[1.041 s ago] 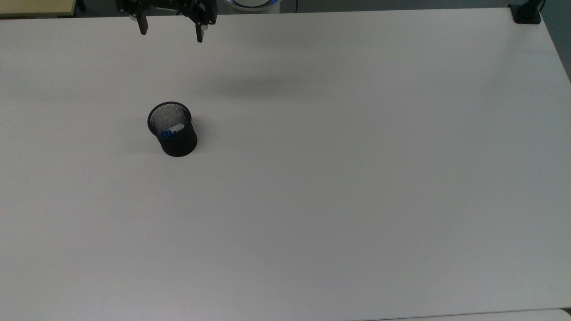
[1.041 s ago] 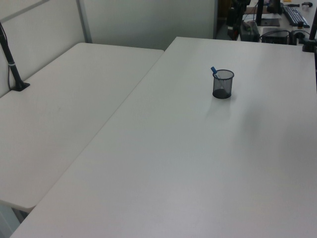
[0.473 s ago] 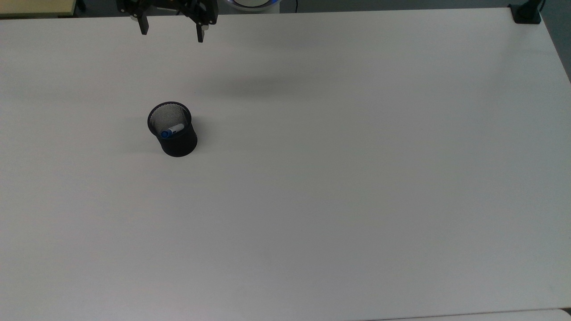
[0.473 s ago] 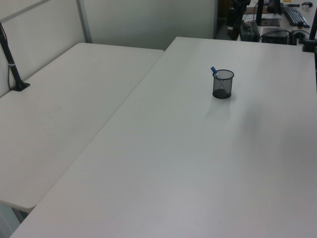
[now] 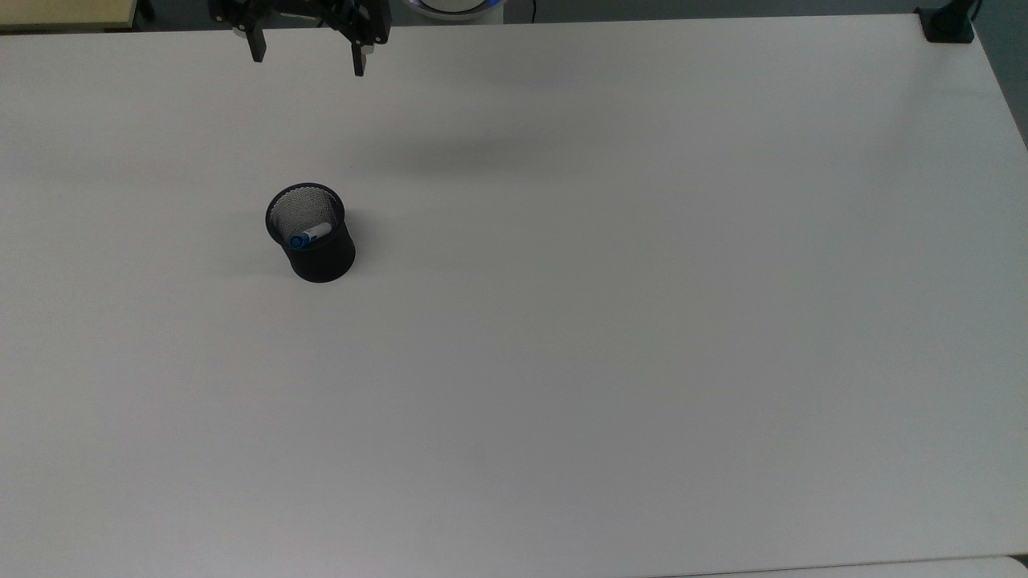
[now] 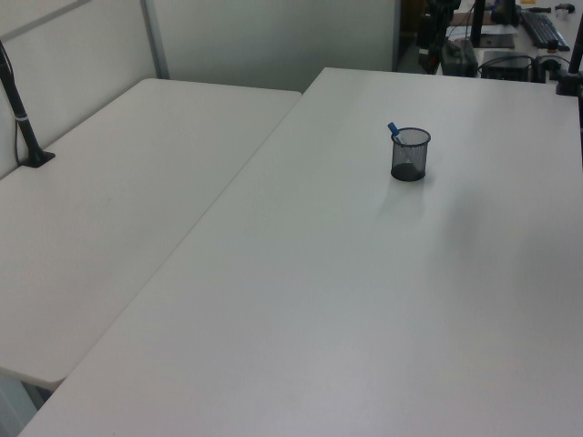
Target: Remove the marker
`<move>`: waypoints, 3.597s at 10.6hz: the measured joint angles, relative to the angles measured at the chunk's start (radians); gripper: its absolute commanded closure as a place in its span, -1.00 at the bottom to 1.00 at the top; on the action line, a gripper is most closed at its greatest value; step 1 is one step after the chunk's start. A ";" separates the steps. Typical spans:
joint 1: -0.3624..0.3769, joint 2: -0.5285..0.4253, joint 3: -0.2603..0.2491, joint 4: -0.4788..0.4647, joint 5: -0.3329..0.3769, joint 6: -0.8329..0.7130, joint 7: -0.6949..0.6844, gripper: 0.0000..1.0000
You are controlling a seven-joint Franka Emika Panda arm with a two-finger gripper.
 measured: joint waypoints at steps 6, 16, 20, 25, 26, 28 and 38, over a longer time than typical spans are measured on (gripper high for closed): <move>-0.074 0.026 -0.009 -0.135 -0.037 0.176 -0.209 -1.00; -0.072 0.227 -0.004 -0.237 -0.043 0.594 -0.126 -0.45; -0.064 0.229 0.001 -0.236 -0.043 0.597 -0.117 0.79; -0.064 0.227 0.003 -0.235 -0.038 0.598 -0.109 1.00; -0.064 0.223 0.003 -0.232 -0.038 0.598 -0.109 1.00; -0.066 0.190 0.003 -0.221 -0.015 0.590 -0.106 1.00; -0.057 0.107 0.082 -0.070 0.102 0.121 -0.095 1.00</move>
